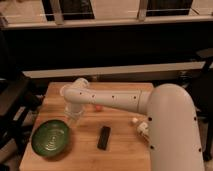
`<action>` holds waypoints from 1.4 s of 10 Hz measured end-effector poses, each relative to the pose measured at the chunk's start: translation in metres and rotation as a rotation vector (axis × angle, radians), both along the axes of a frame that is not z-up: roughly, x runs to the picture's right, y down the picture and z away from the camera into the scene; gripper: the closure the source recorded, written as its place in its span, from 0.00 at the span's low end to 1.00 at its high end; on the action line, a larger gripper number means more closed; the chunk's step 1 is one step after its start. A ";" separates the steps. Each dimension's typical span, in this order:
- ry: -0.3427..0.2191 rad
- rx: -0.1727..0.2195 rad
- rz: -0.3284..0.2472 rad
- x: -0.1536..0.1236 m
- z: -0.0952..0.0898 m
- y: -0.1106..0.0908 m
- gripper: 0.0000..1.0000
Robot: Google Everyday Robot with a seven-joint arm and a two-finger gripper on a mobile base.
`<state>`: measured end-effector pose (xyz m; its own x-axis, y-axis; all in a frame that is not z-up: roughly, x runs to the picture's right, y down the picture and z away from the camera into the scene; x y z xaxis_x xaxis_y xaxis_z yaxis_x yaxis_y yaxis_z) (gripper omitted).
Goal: Push the ceramic bowl across the table
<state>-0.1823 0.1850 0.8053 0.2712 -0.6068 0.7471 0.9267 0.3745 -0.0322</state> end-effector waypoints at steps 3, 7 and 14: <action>-0.038 0.009 -0.016 -0.013 0.000 0.004 1.00; -0.067 0.013 -0.012 -0.016 0.001 0.006 1.00; -0.200 -0.010 -0.064 -0.063 -0.022 0.026 1.00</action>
